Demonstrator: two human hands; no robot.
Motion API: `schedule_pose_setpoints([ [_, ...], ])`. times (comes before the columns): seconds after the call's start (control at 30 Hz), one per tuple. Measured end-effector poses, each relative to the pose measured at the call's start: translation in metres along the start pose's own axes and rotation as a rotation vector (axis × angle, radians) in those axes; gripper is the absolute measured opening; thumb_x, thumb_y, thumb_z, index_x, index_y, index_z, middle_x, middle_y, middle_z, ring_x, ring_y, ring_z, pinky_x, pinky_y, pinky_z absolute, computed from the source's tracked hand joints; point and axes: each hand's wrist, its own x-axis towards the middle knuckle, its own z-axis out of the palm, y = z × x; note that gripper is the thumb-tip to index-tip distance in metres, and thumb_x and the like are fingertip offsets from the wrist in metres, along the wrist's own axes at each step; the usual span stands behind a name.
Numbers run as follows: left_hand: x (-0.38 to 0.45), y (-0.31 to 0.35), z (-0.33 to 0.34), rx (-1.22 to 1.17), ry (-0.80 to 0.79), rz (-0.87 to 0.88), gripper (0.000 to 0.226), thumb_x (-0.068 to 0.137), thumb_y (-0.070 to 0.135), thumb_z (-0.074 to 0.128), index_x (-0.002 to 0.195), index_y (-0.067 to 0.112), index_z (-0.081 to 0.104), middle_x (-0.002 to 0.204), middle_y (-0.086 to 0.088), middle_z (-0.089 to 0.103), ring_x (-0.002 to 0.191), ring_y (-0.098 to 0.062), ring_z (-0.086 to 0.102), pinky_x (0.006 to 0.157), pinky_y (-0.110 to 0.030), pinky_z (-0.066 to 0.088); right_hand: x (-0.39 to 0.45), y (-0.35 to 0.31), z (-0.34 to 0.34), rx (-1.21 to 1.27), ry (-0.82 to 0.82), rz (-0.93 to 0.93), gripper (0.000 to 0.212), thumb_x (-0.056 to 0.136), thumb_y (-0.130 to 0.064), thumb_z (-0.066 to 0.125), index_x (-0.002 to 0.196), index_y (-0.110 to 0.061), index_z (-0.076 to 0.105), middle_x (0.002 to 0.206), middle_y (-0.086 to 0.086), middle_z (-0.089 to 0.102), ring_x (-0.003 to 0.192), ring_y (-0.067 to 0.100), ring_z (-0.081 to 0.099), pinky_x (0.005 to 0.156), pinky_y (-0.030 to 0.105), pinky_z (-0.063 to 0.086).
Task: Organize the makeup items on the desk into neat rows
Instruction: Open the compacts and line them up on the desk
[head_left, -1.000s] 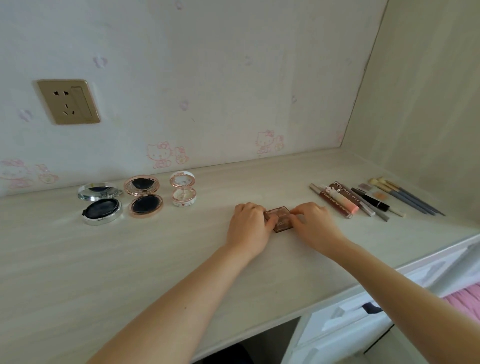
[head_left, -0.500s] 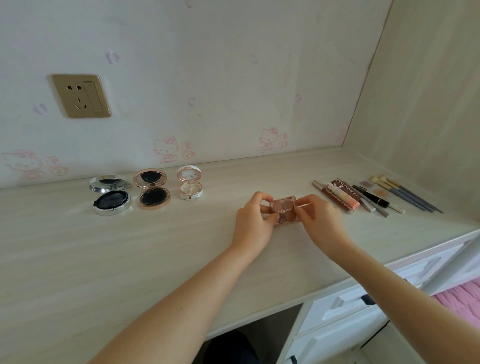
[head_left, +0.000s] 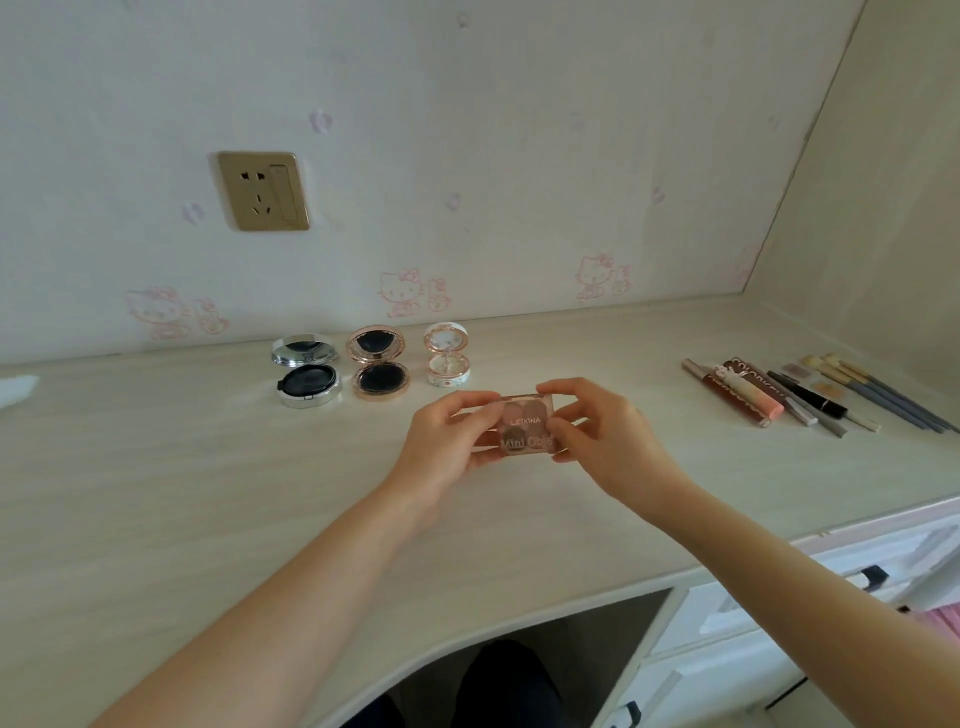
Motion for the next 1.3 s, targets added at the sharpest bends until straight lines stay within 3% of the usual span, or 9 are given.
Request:
schedule_pose_setpoints([
  [0.2, -0.023, 0.006, -0.050, -0.170, -0.018, -0.106, 0.021, 0.094, 0.012, 0.055, 0.106, 0.000, 0.068, 0.103, -0.018, 0.071, 0.087, -0.023, 0.068, 0.087, -0.037, 0.054, -0.005, -0.029, 0.035, 0.130, -0.085, -0.007, 0.028, 0.091, -0.008, 0.058, 0.112, -0.025, 0.063, 0.095, -0.004, 0.064, 0.065, 0.019, 0.071, 0.074, 0.044, 0.059],
  [0.33, -0.037, 0.008, -0.077, -0.288, -0.019, -0.131, 0.022, 0.093, 0.007, 0.055, 0.109, -0.003, 0.065, 0.105, -0.022, 0.070, 0.089, -0.028, 0.069, 0.082, -0.036, 0.058, -0.008, -0.041, 0.058, 0.105, -0.132, -0.045, 0.029, 0.092, -0.010, 0.057, 0.116, -0.025, 0.062, 0.097, -0.005, 0.063, 0.067, 0.017, 0.070, 0.073, 0.039, 0.059],
  [0.43, -0.044, 0.007, -0.089, -0.315, 0.018, -0.137, 0.018, 0.093, 0.004, 0.053, 0.106, -0.003, 0.065, 0.102, -0.022, 0.071, 0.085, -0.028, 0.071, 0.078, -0.035, 0.059, -0.009, -0.046, 0.073, -0.102, -0.131, -0.157, 0.030, 0.092, -0.016, 0.056, 0.121, -0.026, 0.059, 0.103, -0.008, 0.061, 0.071, 0.009, 0.065, 0.069, 0.016, 0.053],
  [0.5, -0.048, 0.004, -0.095, -0.311, 0.038, -0.142, 0.017, 0.093, 0.004, 0.053, 0.103, -0.002, 0.065, 0.099, -0.020, 0.072, 0.084, -0.028, 0.072, 0.077, -0.034, 0.060, -0.010, -0.046, 0.080, -0.207, -0.125, -0.245, 0.033, 0.092, -0.016, 0.057, 0.124, -0.022, 0.059, 0.107, -0.006, 0.060, 0.075, 0.006, 0.062, 0.071, 0.010, 0.048],
  [0.63, -0.053, -0.002, -0.104, -0.326, 0.077, -0.161, 0.018, 0.092, 0.005, 0.055, 0.105, -0.003, 0.065, 0.102, -0.022, 0.071, 0.086, -0.029, 0.071, 0.081, -0.038, 0.058, -0.012, -0.045, 0.090, -0.293, -0.157, -0.347, 0.039, 0.091, -0.014, 0.059, 0.130, -0.016, 0.056, 0.118, -0.003, 0.056, 0.092, 0.009, 0.060, 0.083, 0.024, 0.051],
  [0.73, -0.055, -0.003, -0.107, -0.338, 0.092, -0.162, 0.021, 0.092, 0.006, 0.055, 0.108, -0.005, 0.064, 0.104, -0.024, 0.069, 0.088, -0.031, 0.070, 0.080, -0.037, 0.059, -0.014, -0.046, 0.094, -0.338, -0.181, -0.433, 0.044, 0.090, -0.015, 0.060, 0.134, -0.015, 0.052, 0.126, -0.003, 0.053, 0.107, 0.012, 0.056, 0.092, 0.019, 0.045],
  [0.87, -0.056, -0.004, -0.111, -0.352, 0.082, -0.155, 0.025, 0.095, 0.011, 0.052, 0.110, -0.005, 0.063, 0.103, -0.024, 0.070, 0.089, -0.029, 0.071, 0.077, -0.034, 0.059, -0.019, -0.050, 0.097, -0.428, -0.242, -0.526, 0.056, 0.089, -0.036, 0.062, 0.139, -0.017, 0.046, 0.137, -0.006, 0.046, 0.121, 0.012, 0.046, 0.103, 0.020, 0.038],
  [1.03, -0.057, -0.005, -0.112, -0.406, 0.085, -0.138, 0.029, 0.088, 0.022, 0.058, 0.104, 0.001, 0.068, 0.103, -0.020, 0.070, 0.092, -0.028, 0.069, 0.080, -0.032, 0.058, -0.021, -0.055, 0.098, -0.478, -0.183, -0.595, 0.057, 0.086, -0.036, 0.066, 0.137, -0.015, 0.048, 0.132, -0.001, 0.050, 0.117, 0.018, 0.051, 0.094, 0.034, 0.049],
  [1.3, -0.061, -0.002, -0.107, -0.607, -0.013, -0.171, 0.036, 0.096, 0.027, 0.046, 0.097, -0.001, 0.069, 0.093, -0.021, 0.071, 0.079, -0.032, 0.072, 0.070, -0.034, 0.060, -0.026, -0.065, 0.102, -0.425, -0.114, -0.628, 0.055, 0.082, -0.032, 0.070, 0.131, -0.014, 0.052, 0.127, -0.002, 0.053, 0.114, 0.018, 0.052, 0.093, 0.032, 0.049],
])
